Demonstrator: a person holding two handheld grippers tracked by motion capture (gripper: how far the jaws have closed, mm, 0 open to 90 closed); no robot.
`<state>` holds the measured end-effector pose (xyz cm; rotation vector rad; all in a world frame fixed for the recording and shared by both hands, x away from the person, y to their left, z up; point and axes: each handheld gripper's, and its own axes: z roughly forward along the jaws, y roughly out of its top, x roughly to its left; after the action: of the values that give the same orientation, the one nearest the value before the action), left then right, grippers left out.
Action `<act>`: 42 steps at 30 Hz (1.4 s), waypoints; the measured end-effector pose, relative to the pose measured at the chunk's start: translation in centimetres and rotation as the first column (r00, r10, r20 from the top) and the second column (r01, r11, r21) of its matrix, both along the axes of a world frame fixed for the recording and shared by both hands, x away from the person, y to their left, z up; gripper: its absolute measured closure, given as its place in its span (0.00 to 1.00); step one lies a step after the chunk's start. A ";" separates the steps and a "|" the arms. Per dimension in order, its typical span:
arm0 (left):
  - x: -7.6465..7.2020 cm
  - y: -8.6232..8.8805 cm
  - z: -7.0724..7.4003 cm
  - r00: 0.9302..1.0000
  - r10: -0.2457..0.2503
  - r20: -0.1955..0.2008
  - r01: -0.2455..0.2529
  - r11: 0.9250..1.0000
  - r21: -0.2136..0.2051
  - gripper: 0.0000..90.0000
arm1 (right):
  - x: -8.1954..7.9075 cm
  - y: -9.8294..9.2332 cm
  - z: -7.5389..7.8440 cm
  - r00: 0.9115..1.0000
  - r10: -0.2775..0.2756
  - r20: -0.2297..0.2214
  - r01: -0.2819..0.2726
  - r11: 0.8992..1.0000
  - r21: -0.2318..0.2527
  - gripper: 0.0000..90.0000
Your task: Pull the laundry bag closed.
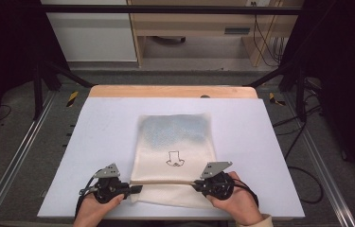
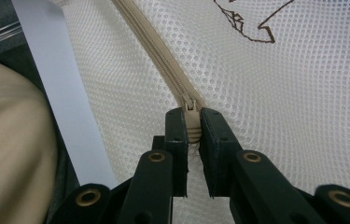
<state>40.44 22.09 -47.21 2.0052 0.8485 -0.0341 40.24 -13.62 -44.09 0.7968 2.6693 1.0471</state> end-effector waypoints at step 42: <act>0.1 0.3 0.0 1.000 0.012 0.002 -0.012 1.000 0.013 0.92 | 0.0 0.1 -0.1 1.000 0.001 0.002 -0.001 1.000 -0.005 0.91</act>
<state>40.59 22.39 -47.17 2.0119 0.8611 -0.0204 40.22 -13.51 -44.18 0.7926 2.6697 1.0403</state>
